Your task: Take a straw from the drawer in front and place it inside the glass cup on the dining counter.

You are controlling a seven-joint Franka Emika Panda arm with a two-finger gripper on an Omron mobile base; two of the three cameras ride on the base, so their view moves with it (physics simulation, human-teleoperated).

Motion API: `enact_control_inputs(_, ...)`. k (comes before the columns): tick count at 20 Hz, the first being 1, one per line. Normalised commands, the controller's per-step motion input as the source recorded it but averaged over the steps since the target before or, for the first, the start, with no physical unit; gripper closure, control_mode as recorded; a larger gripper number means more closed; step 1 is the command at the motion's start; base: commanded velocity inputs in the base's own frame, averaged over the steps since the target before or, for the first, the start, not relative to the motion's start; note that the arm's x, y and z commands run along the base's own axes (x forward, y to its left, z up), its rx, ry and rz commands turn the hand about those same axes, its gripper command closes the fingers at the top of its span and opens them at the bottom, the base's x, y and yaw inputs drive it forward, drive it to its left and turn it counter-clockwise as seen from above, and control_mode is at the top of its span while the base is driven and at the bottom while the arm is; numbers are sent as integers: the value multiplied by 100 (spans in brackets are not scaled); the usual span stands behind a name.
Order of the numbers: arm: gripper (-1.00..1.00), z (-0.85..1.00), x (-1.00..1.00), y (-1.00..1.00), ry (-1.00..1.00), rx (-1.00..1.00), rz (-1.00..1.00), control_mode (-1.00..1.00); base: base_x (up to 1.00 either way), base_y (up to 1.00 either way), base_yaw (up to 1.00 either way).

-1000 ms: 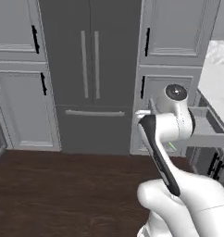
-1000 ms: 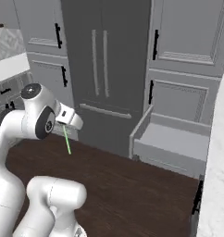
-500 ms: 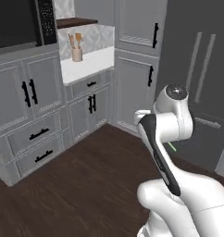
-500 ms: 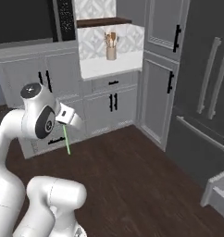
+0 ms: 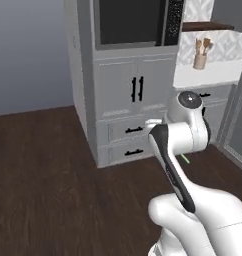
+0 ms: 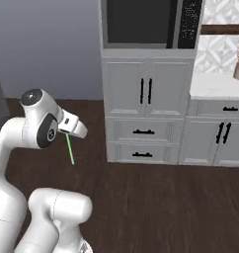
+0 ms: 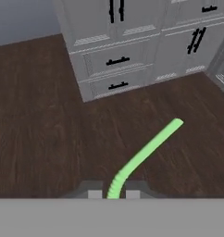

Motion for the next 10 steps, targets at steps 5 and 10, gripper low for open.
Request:
enact_control_inputs(5, 100, 0, 0, 0, 0, 0, 0, 100, 93, 74, 48)
enact_control_inputs(10, 100, 0, 0, 0, 0, 0, 0, 100, 100, 91, 7)
